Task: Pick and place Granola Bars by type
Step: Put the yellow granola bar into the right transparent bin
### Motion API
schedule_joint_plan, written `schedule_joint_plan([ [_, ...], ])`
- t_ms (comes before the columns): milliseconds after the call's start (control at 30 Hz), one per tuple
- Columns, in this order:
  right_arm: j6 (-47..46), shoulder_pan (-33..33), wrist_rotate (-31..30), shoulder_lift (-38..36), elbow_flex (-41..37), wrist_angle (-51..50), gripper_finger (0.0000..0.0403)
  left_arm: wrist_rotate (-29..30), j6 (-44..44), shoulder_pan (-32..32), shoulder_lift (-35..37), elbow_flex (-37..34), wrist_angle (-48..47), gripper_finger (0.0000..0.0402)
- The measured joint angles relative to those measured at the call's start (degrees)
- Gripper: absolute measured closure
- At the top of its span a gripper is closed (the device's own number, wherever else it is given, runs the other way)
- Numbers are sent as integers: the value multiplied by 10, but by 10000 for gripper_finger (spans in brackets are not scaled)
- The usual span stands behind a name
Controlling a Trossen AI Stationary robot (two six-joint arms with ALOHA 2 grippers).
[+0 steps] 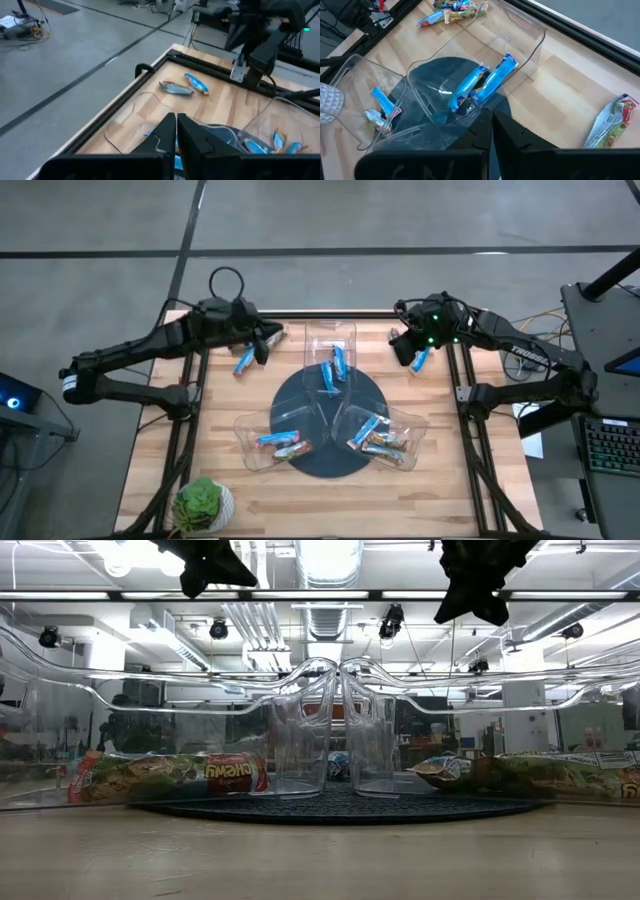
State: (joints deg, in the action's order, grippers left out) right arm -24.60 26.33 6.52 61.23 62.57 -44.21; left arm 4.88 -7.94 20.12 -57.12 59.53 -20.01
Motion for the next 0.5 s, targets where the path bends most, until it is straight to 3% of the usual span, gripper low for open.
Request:
schedule_joint_plan([
  [233, 14, 0, 0, 0, 0, 0, 394, -71, 4, 79, -1, 0, 1, 402],
  [500, 17, 5, -4, 0, 0, 0, 394, -75, 8, 99, 0, 0, 1, 402],
])
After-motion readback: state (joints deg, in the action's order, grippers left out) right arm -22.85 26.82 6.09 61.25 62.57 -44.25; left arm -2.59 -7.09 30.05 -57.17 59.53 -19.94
